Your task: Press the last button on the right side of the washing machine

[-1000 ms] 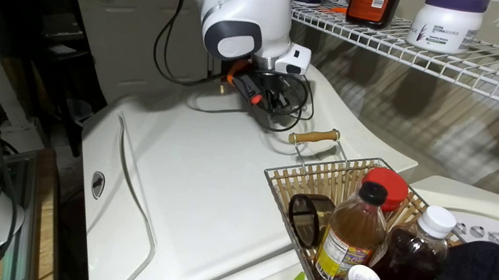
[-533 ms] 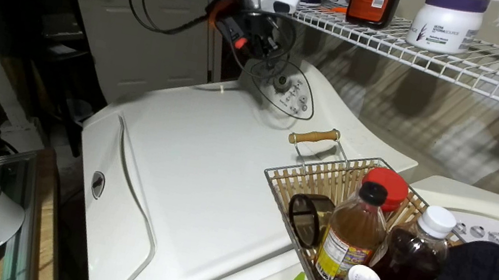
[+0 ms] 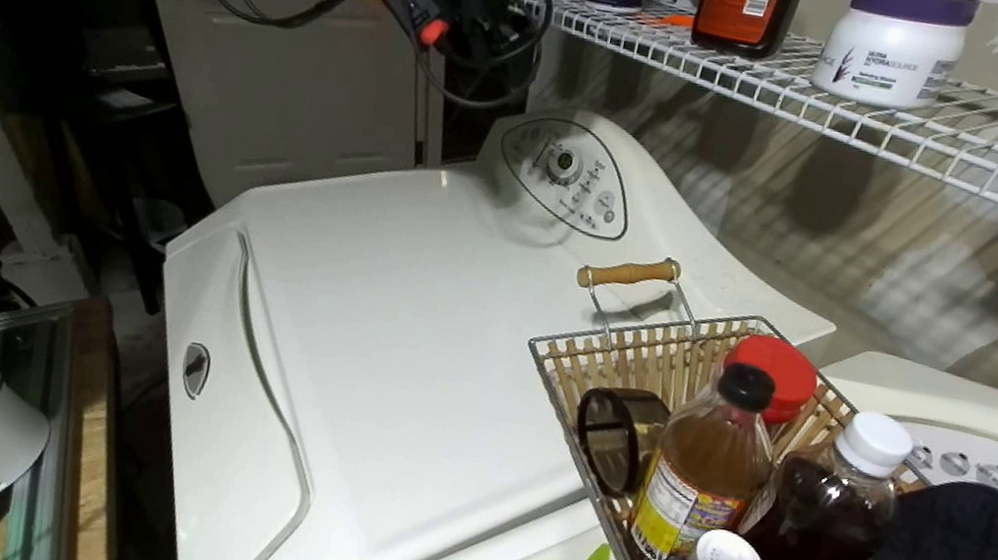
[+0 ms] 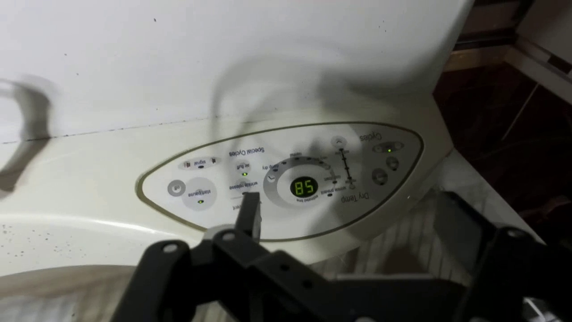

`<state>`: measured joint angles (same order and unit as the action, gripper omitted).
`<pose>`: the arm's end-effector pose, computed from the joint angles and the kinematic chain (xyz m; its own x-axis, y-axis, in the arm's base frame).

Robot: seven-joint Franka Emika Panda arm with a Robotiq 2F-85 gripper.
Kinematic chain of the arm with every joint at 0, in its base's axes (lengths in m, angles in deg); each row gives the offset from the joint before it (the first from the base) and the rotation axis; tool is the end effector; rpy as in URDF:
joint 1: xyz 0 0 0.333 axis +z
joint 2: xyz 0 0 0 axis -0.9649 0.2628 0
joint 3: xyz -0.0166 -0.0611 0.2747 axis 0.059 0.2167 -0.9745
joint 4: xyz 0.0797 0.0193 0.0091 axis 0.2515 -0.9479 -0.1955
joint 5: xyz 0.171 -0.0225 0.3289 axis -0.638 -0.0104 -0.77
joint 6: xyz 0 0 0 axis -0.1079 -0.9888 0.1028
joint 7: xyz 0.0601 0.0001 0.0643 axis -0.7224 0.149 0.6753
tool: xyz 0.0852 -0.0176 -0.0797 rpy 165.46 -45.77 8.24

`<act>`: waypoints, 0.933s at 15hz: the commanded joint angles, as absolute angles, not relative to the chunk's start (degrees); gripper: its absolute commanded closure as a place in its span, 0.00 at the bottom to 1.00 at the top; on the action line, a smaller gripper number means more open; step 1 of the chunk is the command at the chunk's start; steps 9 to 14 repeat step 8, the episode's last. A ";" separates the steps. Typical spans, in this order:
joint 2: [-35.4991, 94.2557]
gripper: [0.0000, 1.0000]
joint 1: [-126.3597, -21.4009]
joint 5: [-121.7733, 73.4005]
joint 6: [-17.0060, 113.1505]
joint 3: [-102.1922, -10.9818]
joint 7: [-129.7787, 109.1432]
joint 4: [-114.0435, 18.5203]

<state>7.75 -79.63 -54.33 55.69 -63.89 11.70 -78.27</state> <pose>0.5442 -0.0128 0.4546 0.8912 -0.1001 0.4424 0.0313 -0.9594 -0.2802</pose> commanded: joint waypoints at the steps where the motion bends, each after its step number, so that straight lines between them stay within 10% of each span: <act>1: 7.07 0.00 -76.98 -53.86 55.80 -61.22 11.53 -79.50; 14: 5.25 0.00 -76.24 -53.79 56.04 -60.42 11.68 -82.25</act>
